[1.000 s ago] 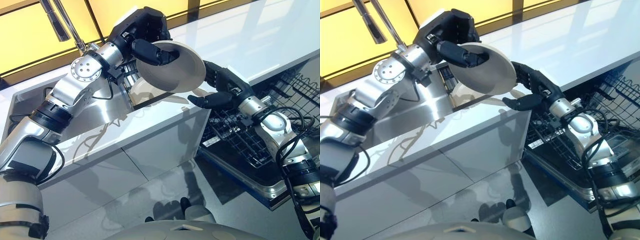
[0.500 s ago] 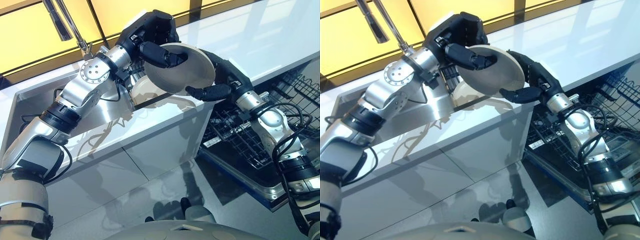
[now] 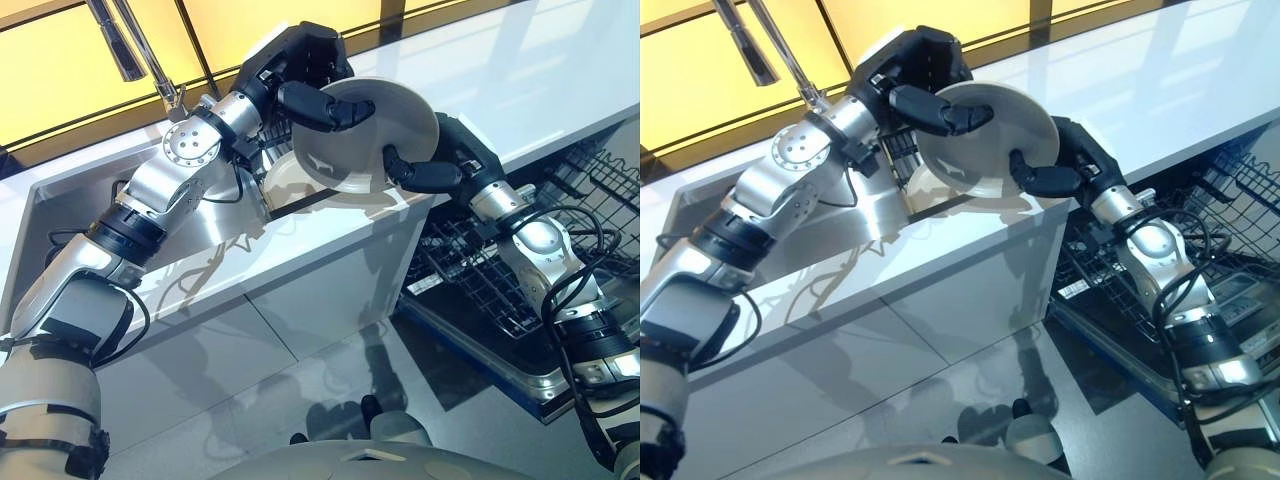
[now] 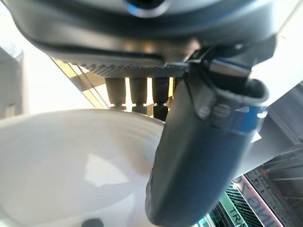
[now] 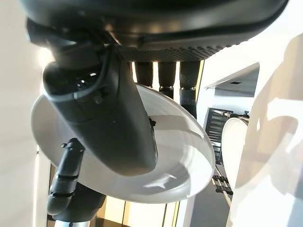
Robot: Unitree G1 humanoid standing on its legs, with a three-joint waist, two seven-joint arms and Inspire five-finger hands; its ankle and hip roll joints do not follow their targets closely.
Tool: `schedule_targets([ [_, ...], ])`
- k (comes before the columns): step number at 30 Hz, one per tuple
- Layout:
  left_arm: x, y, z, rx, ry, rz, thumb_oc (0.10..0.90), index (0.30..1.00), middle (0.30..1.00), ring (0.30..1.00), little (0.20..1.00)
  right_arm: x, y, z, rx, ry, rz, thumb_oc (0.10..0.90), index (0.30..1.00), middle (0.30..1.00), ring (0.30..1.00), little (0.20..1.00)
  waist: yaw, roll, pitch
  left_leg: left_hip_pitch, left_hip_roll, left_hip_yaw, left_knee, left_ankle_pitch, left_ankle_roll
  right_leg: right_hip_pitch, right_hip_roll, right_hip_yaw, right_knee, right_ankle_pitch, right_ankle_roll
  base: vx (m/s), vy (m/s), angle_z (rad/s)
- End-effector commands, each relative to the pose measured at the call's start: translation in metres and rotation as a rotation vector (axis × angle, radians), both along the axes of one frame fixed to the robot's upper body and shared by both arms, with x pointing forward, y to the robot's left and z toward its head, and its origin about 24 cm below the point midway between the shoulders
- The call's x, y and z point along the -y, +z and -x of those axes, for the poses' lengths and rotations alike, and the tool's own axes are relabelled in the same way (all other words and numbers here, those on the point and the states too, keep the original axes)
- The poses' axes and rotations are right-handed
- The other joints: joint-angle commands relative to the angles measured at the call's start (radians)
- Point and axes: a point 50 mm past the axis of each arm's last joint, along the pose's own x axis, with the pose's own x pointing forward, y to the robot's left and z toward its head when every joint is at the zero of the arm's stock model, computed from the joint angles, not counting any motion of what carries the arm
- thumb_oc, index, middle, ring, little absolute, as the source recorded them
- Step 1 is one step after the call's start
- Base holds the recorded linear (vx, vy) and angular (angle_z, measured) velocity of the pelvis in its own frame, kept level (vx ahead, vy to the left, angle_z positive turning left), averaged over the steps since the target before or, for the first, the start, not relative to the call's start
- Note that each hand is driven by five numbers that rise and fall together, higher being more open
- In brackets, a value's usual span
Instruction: Pick up plates and place into dishwasher.
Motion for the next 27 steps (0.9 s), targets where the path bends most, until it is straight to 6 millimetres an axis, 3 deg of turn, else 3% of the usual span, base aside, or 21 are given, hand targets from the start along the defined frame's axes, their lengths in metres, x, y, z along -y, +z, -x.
schedule_targets([
  [1,-0.009,0.068,0.004,0.211,0.006,0.108,0.100,0.300,0.300,0.300,0.200,-0.007,0.073,0.000,0.323,0.051,-0.120,0.100,0.300,0.300,0.300,0.200,0.015,-0.015,-0.087,0.027,-0.024,-0.018,0.014,-0.074,0.025,0.010,0.031,-0.012,0.057,-0.079,0.066,0.00,0.000,0.00],
  [5,-0.012,0.067,0.002,0.201,0.021,0.101,0.100,0.300,0.300,0.300,0.200,-0.005,0.074,-0.001,0.327,0.038,-0.118,0.100,0.300,0.300,0.300,0.200,0.014,-0.013,-0.088,0.029,-0.024,-0.017,0.014,-0.075,0.025,0.011,0.030,-0.013,0.056,-0.080,0.066,0.00,0.000,0.00],
  [6,-0.013,0.067,0.002,0.200,0.022,0.101,0.171,0.361,0.361,0.361,0.271,-0.004,0.074,-0.001,0.327,0.037,-0.117,0.100,0.300,0.300,0.300,0.200,0.014,-0.013,-0.088,0.029,-0.024,-0.017,0.014,-0.075,0.025,0.011,0.030,-0.013,0.056,-0.080,0.066,0.00,0.000,0.00],
  [7,-0.014,0.067,0.001,0.199,0.030,0.099,0.800,0.900,0.900,0.900,0.900,-0.003,0.074,-0.001,0.327,0.031,-0.118,0.100,0.300,0.300,0.300,0.200,0.014,-0.012,-0.087,0.029,-0.023,-0.017,0.014,-0.074,0.024,0.012,0.030,-0.013,0.056,-0.079,0.066,0.00,0.000,0.00],
  [15,-0.025,0.075,0.003,0.224,0.045,0.142,0.800,0.900,0.900,0.900,0.900,0.013,0.072,-0.001,0.333,-0.050,-0.081,0.100,0.300,0.300,0.300,0.200,0.014,-0.012,-0.090,0.028,-0.023,-0.016,0.014,-0.073,0.022,0.014,0.030,-0.013,0.053,-0.077,0.067,0.00,0.000,0.00],
  [24,-0.068,0.086,0.005,0.187,0.099,0.343,0.800,0.900,0.900,0.900,0.900,0.040,0.072,0.004,0.343,-0.142,-0.106,0.100,0.300,0.300,0.300,0.200,0.010,-0.008,-0.092,0.032,-0.022,-0.010,0.012,-0.076,0.020,0.011,0.029,-0.011,0.051,-0.075,0.068,0.00,0.000,0.00],
  [27,-0.086,0.076,0.000,0.186,0.217,0.271,0.800,0.900,0.900,0.900,0.900,0.047,0.073,0.005,0.356,-0.185,-0.119,0.100,0.300,0.300,0.300,0.200,0.010,-0.008,-0.092,0.032,-0.024,-0.010,0.015,-0.077,0.020,0.008,0.028,-0.011,0.058,-0.077,0.068,0.00,0.005,-0.01],
])
